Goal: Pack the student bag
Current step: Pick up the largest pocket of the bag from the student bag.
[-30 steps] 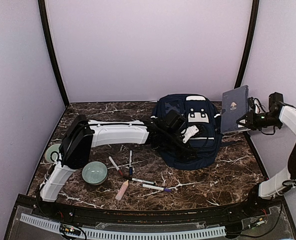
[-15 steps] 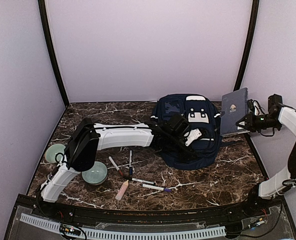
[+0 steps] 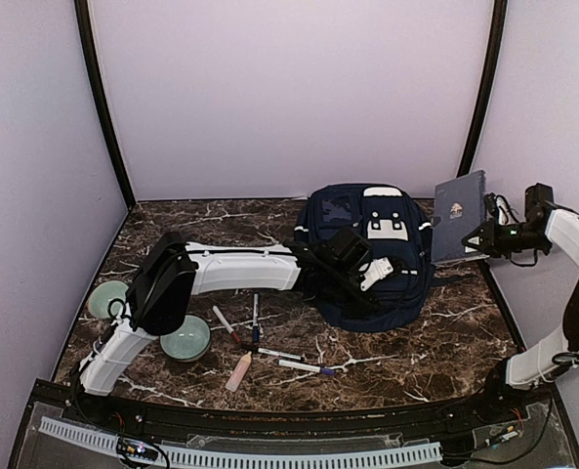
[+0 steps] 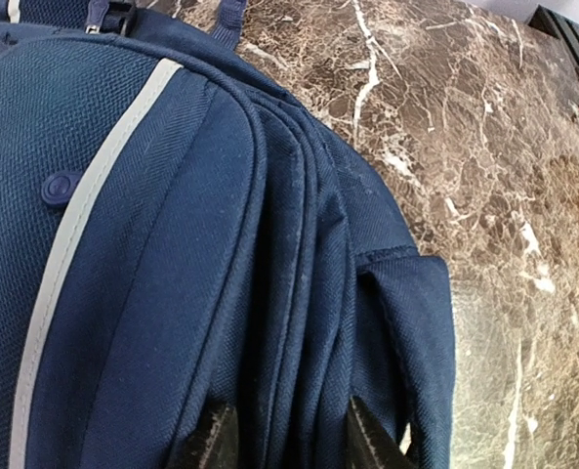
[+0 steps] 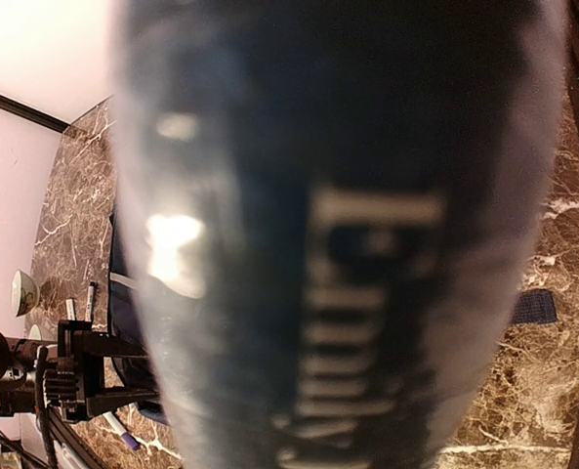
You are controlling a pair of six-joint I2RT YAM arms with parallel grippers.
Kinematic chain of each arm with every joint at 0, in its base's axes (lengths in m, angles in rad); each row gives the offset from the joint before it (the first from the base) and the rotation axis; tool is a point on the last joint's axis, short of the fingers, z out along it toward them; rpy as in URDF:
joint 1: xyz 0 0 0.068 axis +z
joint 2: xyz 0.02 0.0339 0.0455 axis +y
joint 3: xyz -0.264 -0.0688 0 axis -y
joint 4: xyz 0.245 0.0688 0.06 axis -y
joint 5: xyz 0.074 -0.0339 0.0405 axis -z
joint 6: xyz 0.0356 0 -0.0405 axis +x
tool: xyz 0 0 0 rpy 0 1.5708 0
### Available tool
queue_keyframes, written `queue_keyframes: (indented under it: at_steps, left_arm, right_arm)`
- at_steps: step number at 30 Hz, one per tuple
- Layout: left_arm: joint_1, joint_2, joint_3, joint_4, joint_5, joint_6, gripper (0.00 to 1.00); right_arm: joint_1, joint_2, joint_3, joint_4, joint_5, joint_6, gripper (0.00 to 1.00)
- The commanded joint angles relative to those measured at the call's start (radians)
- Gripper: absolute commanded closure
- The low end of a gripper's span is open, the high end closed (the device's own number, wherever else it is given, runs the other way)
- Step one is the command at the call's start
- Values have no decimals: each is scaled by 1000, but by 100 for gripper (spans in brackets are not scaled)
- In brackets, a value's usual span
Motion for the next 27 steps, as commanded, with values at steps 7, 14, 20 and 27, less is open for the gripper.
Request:
queue_keyframes:
  at_steps: [7, 14, 20, 27]
  left_arm:
    - [6, -38, 64, -31, -49, 12, 78]
    - [16, -52, 116, -31, -54, -11, 94]
    - [58, -86, 160, 6, -33, -55, 98]
    - [121, -112, 226, 72, 18, -115, 100]
  right_arm:
    - [0, -54, 45, 73, -85, -27, 100]
    - [0, -96, 141, -32, -125, -104, 100]
    - [0, -163, 177, -112, -280, -219, 100]
    - [2, -166, 198, -368, -416, -510, 100]
